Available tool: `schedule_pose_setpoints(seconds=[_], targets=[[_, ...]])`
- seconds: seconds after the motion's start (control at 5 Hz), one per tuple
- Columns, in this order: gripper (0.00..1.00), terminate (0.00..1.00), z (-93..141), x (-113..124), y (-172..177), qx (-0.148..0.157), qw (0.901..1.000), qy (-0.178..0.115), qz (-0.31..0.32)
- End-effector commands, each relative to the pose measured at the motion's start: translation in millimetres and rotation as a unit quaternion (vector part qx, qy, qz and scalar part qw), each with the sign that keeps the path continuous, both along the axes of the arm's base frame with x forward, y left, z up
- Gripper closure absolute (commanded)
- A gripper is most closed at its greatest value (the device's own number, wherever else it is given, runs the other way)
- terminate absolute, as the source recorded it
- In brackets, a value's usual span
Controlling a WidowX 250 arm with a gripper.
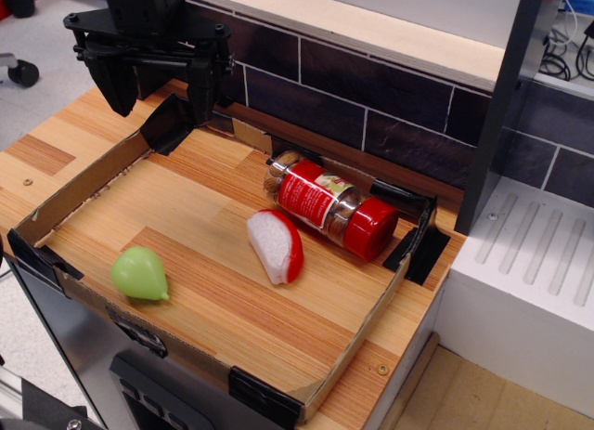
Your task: Upright basil bottle
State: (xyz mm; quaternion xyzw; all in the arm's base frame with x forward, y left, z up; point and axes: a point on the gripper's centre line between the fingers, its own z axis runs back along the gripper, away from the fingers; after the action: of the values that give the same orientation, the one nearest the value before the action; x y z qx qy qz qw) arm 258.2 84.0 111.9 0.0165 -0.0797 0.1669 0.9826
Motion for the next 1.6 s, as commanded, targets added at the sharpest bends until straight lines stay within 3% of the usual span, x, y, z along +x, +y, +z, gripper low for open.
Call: schedule_pose_setpoints(seconds=[0.0, 0.2, 0.4, 0.6, 0.8, 1.0, 1.4], targets=[[0.00, 0.00, 0, 0, 0, 0.000, 1.0000, 0.000, 0.000], [0.00, 0.00, -1, -3, -20, -0.009, 0.9958, -0.017, 0.090], [0.00, 0.00, -2, 5, -42, -0.017, 0.9762, -0.037, 0.213], [0.00, 0.00, -6, 11, -63, -0.030, 0.9417, -0.020, 0.334], [0.00, 0.00, -15, 18, -86, -0.064, 0.8897, 0.019, 0.452], [0.00, 0.00, -21, 24, -102, -0.089, 0.8599, 0.004, 0.503], [0.00, 0.00, -35, 35, -130, -0.091, 0.8909, 0.028, 0.444]])
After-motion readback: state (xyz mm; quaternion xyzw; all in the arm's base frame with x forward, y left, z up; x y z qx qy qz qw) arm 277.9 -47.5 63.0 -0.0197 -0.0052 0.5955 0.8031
